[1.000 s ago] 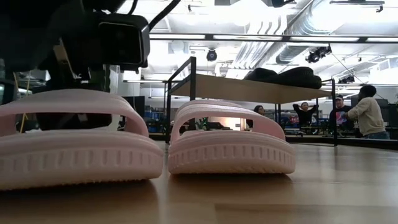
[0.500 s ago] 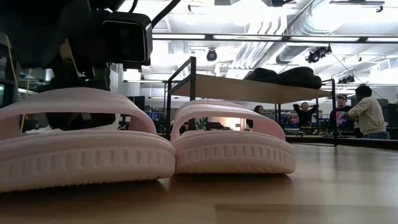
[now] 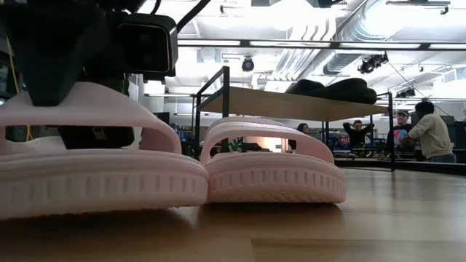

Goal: Pick and place slides into the shelf
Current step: Put the left pink slide on the shelf

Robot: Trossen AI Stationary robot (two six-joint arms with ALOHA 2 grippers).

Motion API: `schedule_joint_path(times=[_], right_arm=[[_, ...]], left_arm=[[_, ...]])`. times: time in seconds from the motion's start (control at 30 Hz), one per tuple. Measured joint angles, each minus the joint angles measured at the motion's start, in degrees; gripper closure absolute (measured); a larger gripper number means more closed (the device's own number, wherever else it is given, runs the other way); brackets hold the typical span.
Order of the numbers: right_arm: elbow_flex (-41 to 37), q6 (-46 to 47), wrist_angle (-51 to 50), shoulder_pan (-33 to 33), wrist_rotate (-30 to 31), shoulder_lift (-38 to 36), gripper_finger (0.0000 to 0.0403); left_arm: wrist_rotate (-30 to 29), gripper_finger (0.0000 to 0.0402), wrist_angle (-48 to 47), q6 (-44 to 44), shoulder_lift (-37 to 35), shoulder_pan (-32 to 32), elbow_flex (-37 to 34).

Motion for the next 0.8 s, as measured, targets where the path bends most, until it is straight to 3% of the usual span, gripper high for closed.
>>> schedule_joint_path(times=[0.13, 0.33, 0.5, 0.8], right_arm=[[0.00, 0.00, 0.00, 0.00, 0.02, 0.00, 0.0402], [0.00, 0.00, 0.00, 0.00, 2.67, 0.00, 0.0402], [0.00, -1.02, 0.00, -0.02, 2.75, 0.00, 0.0402], [0.00, -1.53, 0.00, -0.02, 2.76, 0.00, 0.0402]], left_arm=[[-0.01, 0.0395, 0.03, 0.07, 0.00, 0.03, 0.00], [-0.01, 0.0376, 0.03, 0.05, 0.00, 0.07, 0.00], [0.29, 0.0395, 0.03, 0.03, 0.00, 0.07, 0.00], [1.30, 0.0396, 0.03, 0.03, 0.00, 0.07, 0.00]])
